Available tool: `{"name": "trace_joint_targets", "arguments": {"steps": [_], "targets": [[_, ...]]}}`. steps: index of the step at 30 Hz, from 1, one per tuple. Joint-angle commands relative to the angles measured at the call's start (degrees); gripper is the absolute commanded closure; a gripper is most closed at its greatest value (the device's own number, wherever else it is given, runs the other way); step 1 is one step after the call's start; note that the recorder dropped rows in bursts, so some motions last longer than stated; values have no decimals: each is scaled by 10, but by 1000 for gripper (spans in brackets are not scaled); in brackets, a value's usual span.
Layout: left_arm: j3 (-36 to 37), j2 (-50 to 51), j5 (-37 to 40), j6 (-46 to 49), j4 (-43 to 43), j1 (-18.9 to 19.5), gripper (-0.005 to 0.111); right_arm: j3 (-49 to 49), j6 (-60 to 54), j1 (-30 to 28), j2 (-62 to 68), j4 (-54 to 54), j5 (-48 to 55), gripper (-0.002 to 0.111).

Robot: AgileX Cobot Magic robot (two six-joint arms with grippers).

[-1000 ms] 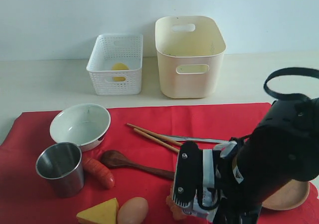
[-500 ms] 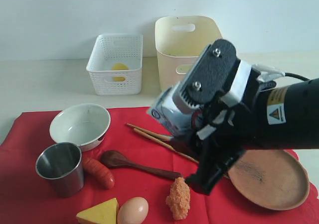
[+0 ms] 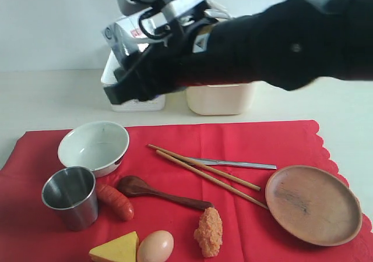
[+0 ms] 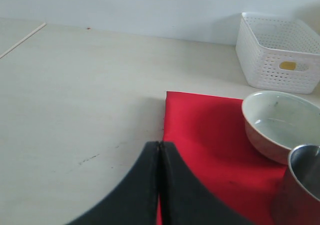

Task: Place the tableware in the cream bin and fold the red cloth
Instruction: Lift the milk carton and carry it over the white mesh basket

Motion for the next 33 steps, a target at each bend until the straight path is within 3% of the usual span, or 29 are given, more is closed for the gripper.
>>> {"name": "trace_joint_targets", "arguments": {"steps": [1,6,12,18,24,33], "targets": [[2,-3,-6,0,-1,1,106,-100,38,-2,93,2,-66,108],[2,-3,-6,0,-1,1,106,-265,50,-2,251,2,-96,108],[2,-3,-6,0,-1,1,106,-412,50,-39,399,101,-166,108],[2,-3,-6,0,-1,1,106,-420,20,-63,458,141,-282,108],[2,-3,-6,0,-1,1,106,-429,-93,-62,492,168,-346,107],[2,-3,-6,0,-1,1,106,-429,-208,-59,508,211,-348,63]]}}
